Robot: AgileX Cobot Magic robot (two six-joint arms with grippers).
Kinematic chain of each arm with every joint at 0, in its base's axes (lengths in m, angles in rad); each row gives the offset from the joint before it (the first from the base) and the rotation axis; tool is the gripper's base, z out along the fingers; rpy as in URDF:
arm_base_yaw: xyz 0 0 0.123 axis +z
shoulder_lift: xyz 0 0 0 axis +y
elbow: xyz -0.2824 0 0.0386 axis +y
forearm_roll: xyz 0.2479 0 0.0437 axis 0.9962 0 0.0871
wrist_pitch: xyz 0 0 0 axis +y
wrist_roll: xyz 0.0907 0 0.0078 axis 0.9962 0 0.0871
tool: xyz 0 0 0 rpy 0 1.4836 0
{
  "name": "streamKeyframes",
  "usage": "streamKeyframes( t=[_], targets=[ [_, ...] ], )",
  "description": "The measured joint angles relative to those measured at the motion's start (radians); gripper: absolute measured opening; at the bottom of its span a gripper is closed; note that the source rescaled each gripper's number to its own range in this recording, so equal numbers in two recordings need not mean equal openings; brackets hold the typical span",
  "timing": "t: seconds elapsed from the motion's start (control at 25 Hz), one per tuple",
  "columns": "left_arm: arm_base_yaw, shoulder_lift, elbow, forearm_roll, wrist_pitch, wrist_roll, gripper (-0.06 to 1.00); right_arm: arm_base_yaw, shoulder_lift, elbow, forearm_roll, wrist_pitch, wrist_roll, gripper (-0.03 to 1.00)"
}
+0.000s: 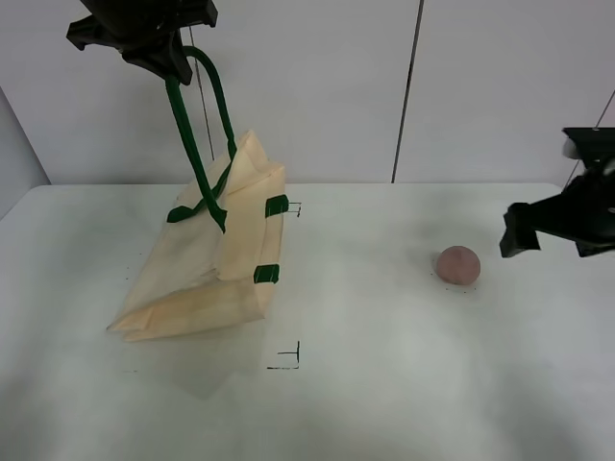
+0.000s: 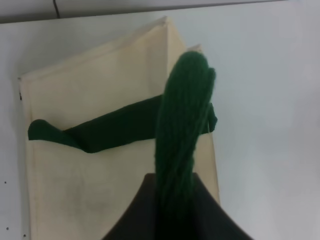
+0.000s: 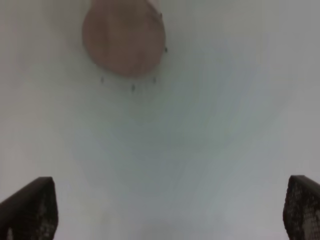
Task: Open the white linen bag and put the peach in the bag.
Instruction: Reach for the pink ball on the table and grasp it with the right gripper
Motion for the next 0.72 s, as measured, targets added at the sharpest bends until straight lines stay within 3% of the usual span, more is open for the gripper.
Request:
streamKeyframes(
  t=[0.32, 0.72],
  targets=[
    [0.0, 0.0, 0.0, 0.0, 0.0, 0.0, 0.0, 0.051, 0.396, -0.286, 0.009, 0.031, -0.001, 1.0],
    [0.0, 0.0, 0.0, 0.0, 0.0, 0.0, 0.0, 0.051, 0.572, -0.327, 0.031, -0.07, -0.038, 1.0]
  ],
)
